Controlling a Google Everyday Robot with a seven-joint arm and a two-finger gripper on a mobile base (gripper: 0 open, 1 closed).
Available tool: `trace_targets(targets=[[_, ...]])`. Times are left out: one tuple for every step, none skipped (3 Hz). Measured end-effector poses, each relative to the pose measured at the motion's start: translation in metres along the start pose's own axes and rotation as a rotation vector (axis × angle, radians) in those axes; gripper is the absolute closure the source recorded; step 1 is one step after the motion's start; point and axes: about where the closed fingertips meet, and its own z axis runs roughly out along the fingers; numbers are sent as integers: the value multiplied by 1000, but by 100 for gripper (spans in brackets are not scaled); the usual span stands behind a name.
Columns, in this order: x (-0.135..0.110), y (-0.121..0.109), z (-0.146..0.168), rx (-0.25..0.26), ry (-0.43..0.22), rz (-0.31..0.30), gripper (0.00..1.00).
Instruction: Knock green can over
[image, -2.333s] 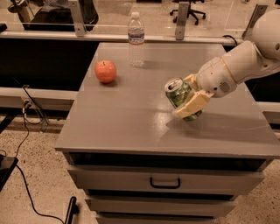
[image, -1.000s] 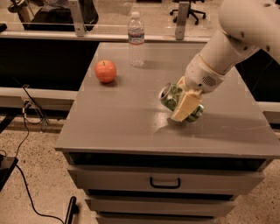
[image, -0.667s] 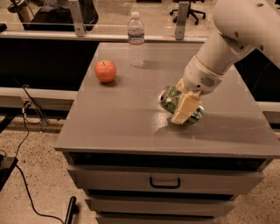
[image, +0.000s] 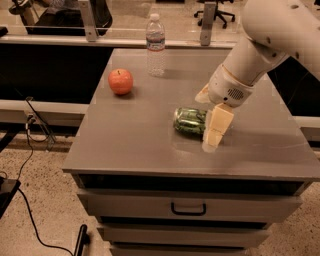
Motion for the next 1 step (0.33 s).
trace_targets(targets=[[0,0,0,0,0,0,0]])
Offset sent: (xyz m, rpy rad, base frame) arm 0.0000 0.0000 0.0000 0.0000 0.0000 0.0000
